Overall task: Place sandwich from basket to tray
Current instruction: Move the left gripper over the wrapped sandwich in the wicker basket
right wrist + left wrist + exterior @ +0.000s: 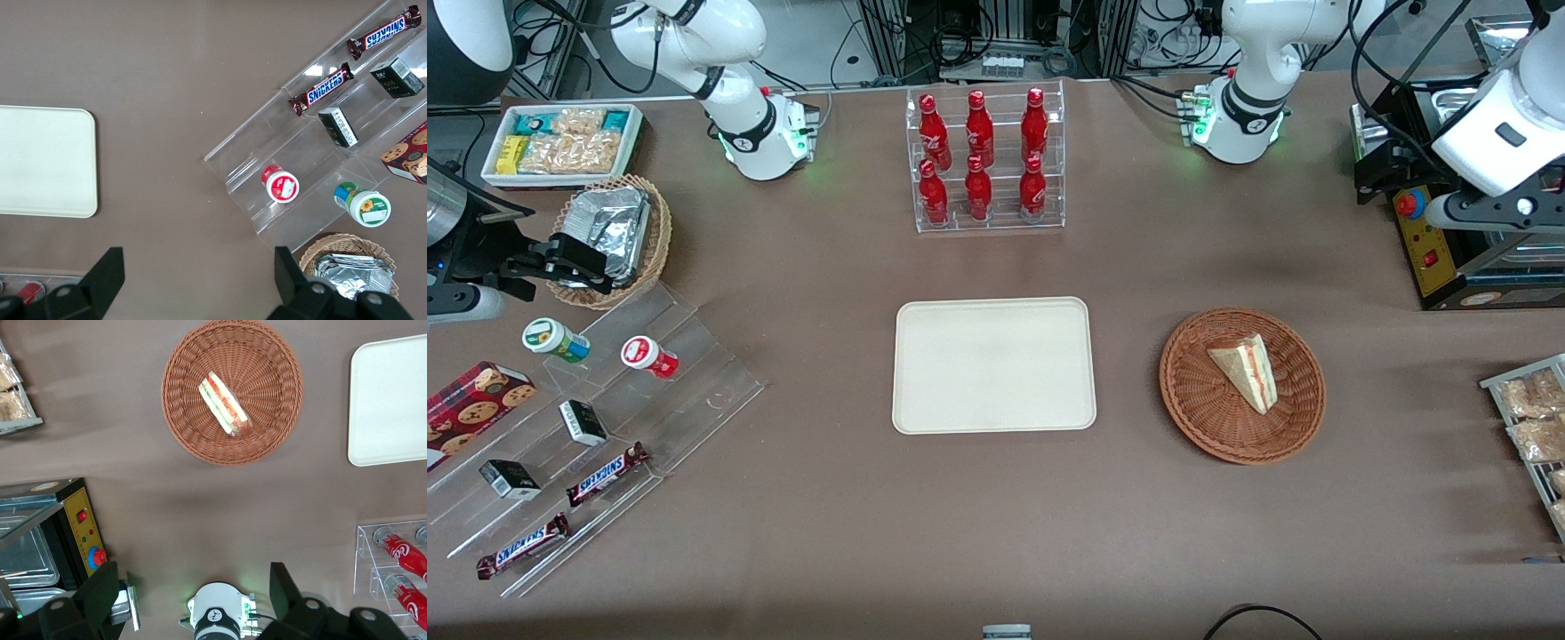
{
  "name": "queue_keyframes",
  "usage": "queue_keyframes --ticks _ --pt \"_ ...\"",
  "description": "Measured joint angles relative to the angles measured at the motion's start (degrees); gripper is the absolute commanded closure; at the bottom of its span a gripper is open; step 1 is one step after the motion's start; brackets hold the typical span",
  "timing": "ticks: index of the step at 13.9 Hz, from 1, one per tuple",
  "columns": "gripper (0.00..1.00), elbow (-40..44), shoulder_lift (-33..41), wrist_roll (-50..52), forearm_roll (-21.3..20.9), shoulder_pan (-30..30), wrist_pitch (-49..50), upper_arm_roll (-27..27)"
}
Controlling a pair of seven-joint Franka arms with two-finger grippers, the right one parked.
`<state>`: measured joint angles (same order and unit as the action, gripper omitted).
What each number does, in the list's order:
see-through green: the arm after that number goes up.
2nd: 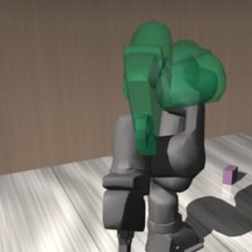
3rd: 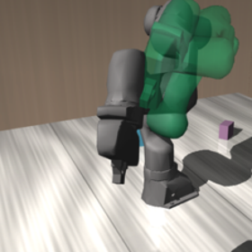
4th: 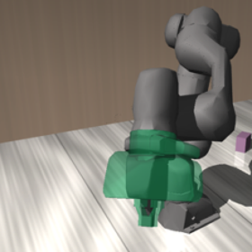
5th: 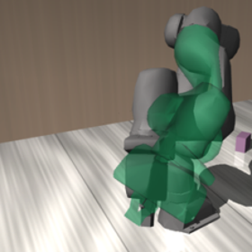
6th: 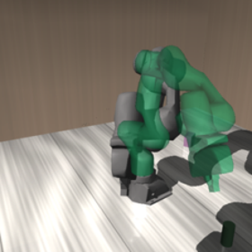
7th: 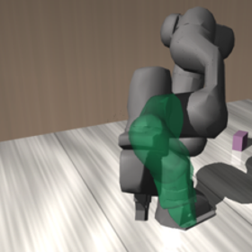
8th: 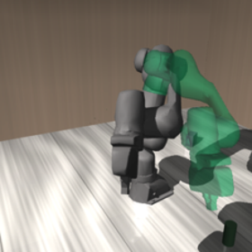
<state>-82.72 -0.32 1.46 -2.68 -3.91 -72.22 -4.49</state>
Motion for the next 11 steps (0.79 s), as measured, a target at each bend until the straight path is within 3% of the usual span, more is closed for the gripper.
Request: queue_keyframes --ticks 8,11 --pt "0.0 -2.7 0.0 0.0 0.1 0.0 -0.3 -0.1" --pt "0.0 -9.9 -0.1 0.5 0.0 0.0 -7.9 -0.1"
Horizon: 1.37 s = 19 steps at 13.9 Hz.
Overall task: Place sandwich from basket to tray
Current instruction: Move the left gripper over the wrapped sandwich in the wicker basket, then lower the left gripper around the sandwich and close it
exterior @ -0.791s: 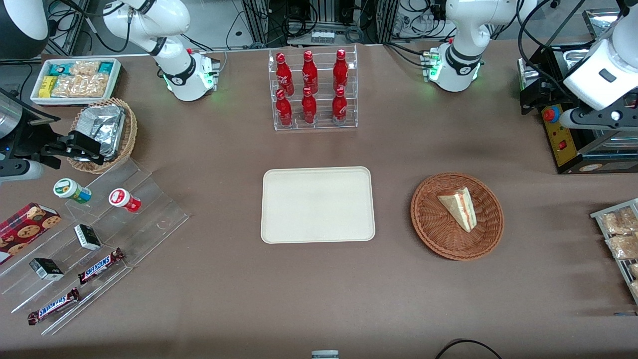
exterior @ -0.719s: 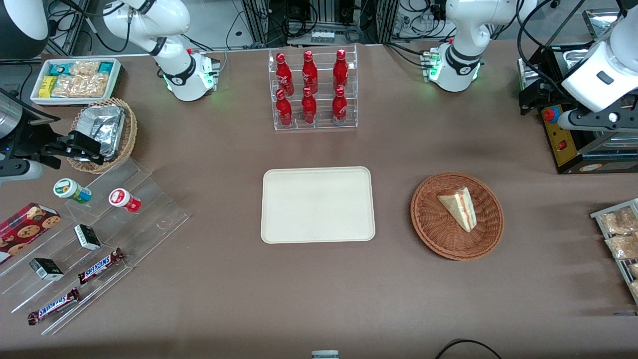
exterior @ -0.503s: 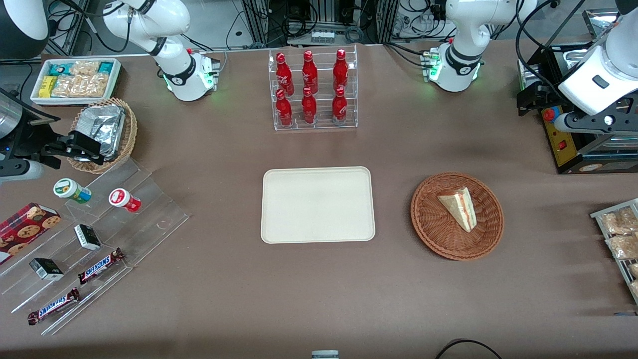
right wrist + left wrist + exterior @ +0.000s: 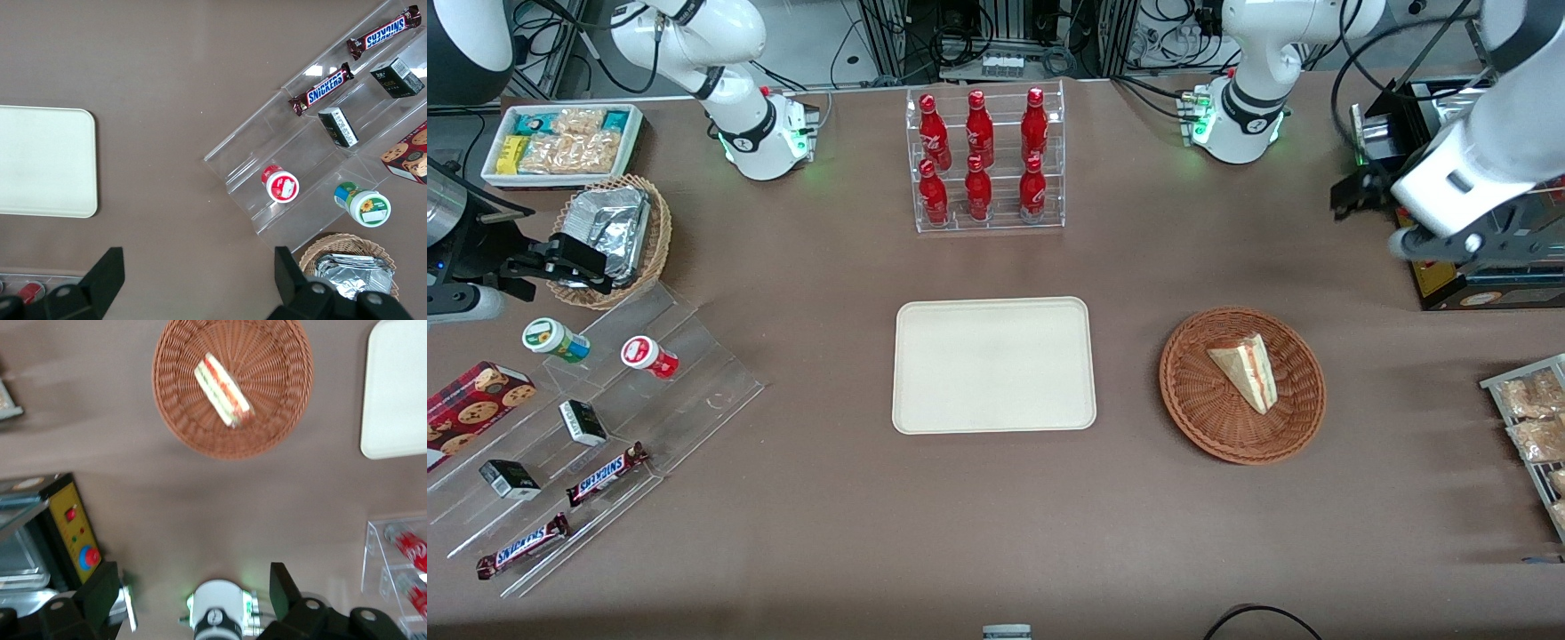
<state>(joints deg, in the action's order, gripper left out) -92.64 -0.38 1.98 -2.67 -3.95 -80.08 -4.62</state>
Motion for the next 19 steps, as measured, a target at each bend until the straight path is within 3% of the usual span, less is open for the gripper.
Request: queue_keyframes --ticks 8,11,19 --pt "0.0 -24.4 1.4 5.0 0.0 -0.2 -29.8 -0.1" --pt "0.0 -31.8 1.1 11.4 0.0 -0.1 -41.5 0.1" --pt "0.0 -34.4 -4.9 31.2 0.0 -0.4 -53.6 -0.1"
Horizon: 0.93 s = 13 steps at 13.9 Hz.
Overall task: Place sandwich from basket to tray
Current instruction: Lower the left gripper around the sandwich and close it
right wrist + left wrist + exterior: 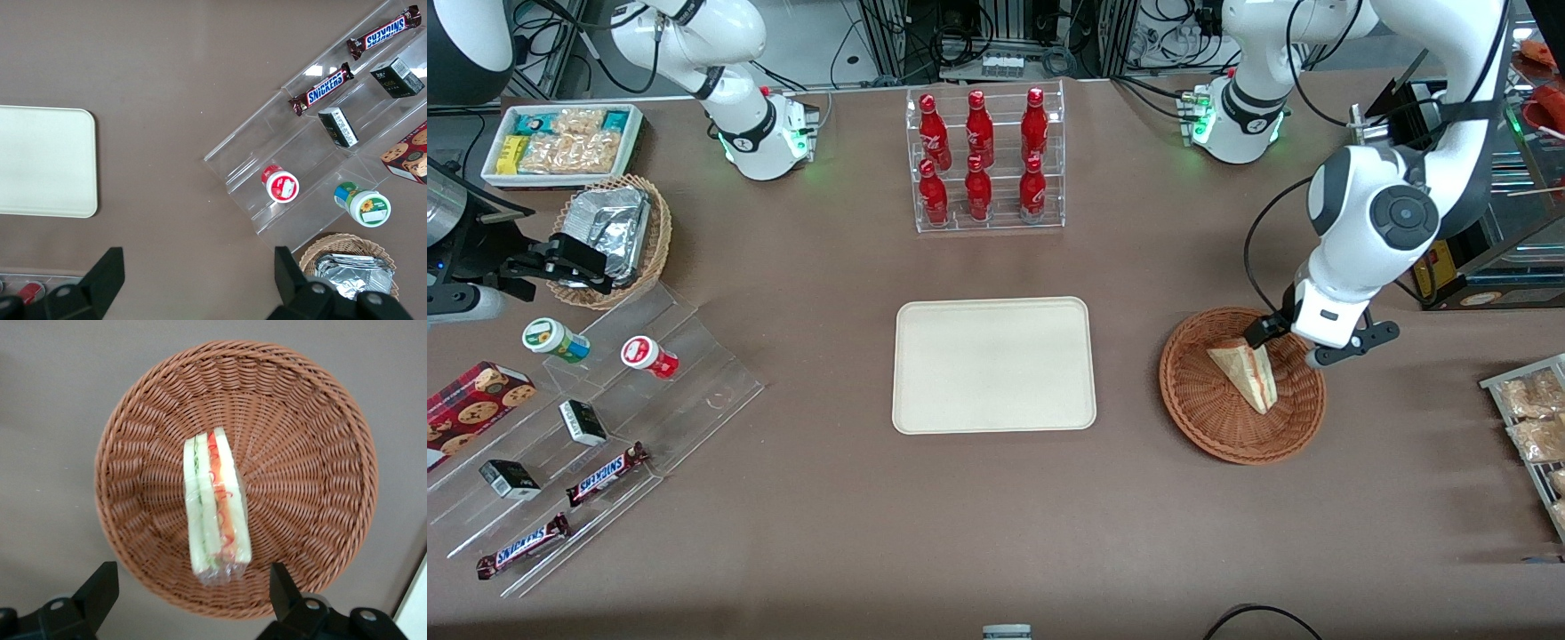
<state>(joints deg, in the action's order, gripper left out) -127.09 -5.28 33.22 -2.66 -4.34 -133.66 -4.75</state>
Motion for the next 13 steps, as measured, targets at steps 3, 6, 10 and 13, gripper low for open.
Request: queue_keyframes --ticks 3,6,10,13 --pt "0.0 0.0 -3.0 3.7 0.0 -1.0 -3.1 -0.2" --pt "0.0 0.0 -5.2 4.3 0.0 -1.3 -4.4 -0.3" --pt "0.4 0.0 -8.4 4.3 0.0 -1.3 -6.3 -0.3" --pt "1.0 0.0 -9.4 4.3 0.0 -1.3 -6.8 -0.3"
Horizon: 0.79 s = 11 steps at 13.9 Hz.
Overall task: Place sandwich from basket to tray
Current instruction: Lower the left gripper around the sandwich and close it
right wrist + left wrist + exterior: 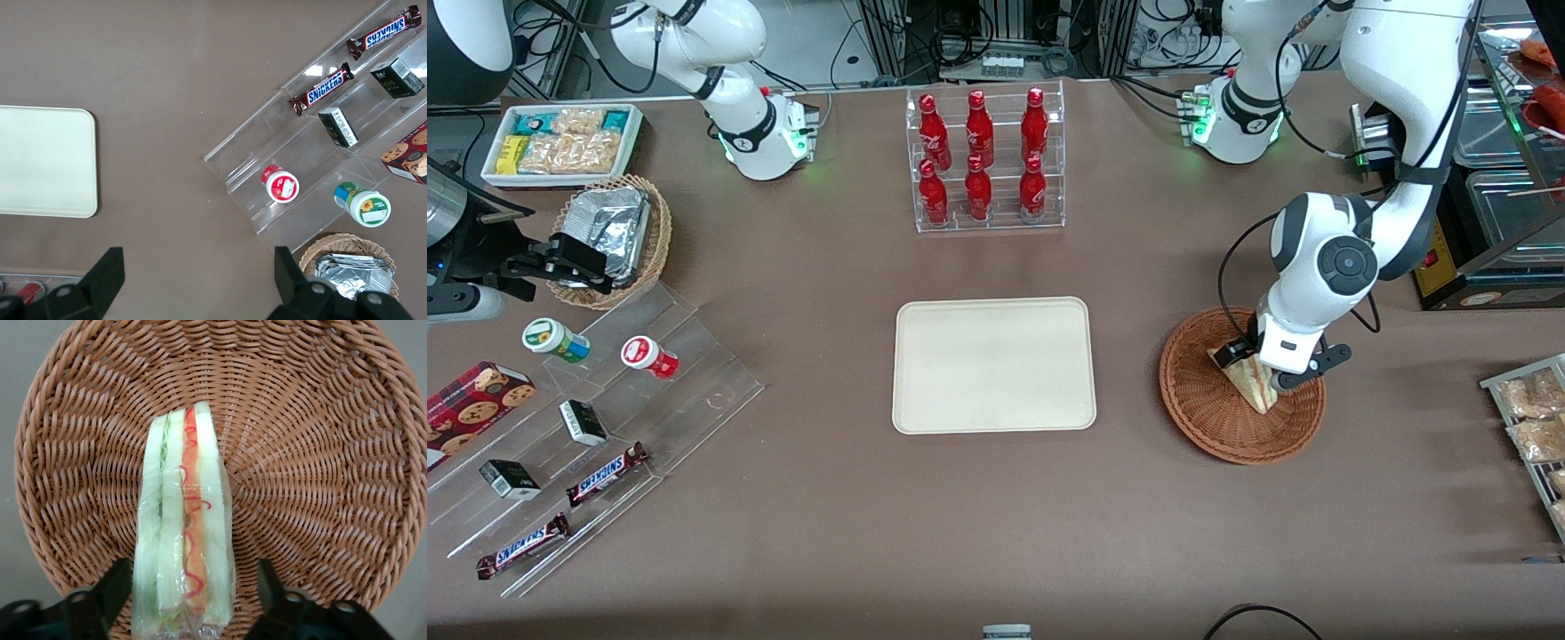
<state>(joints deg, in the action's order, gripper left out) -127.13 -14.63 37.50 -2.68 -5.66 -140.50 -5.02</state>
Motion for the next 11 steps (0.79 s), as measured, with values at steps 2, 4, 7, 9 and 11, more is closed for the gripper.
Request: queue_keyframes --ticks 2,4,7,9,11 --pt "1.0 0.0 0.0 0.0 0.0 0.0 0.0 0.0" --pt "1.0 0.1 0.2 0.0 -0.1 0.0 0.1 0.0" --pt "1.0 0.7 1.4 -0.1 -2.2 0.0 3.4 0.0" --pt "1.0 1.6 2.9 -0.1 -3.5 0.0 7.4 0.0" --pt "1.0 2.8 4.8 -1.3 -4.0 0.0 11.3 -0.2"
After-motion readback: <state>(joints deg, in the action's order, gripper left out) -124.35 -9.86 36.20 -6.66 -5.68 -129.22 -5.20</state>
